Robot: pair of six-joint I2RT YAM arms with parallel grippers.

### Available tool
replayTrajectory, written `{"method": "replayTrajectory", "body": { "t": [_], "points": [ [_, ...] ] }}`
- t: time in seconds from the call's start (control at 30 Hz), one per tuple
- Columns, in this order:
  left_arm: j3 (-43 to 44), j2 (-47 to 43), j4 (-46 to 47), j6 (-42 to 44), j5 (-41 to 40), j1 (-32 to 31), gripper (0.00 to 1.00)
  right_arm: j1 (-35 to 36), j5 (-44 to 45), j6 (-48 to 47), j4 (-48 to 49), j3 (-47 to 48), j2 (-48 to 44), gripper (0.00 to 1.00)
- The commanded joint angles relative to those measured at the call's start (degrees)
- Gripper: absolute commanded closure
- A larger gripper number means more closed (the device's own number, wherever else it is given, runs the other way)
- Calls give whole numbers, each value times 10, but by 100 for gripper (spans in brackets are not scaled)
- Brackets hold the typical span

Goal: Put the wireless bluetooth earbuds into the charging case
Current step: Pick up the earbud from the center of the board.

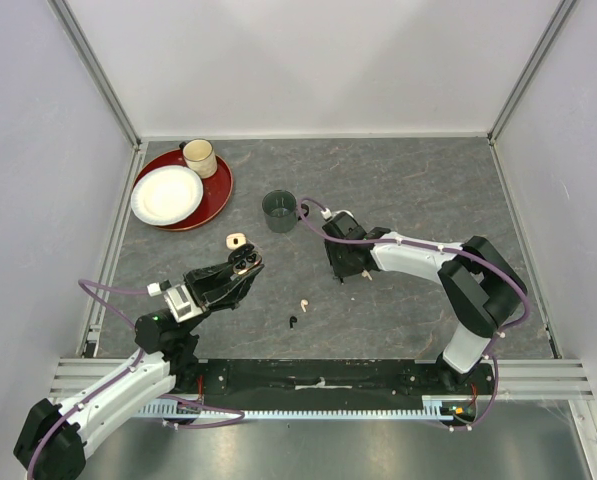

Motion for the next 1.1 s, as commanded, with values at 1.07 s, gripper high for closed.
{"method": "replayTrajectory", "body": {
  "t": [1.07],
  "points": [
    [-16,6,7,31,-7,-1,98,15,23,-5,-8,11,20,64]
  ]
}}
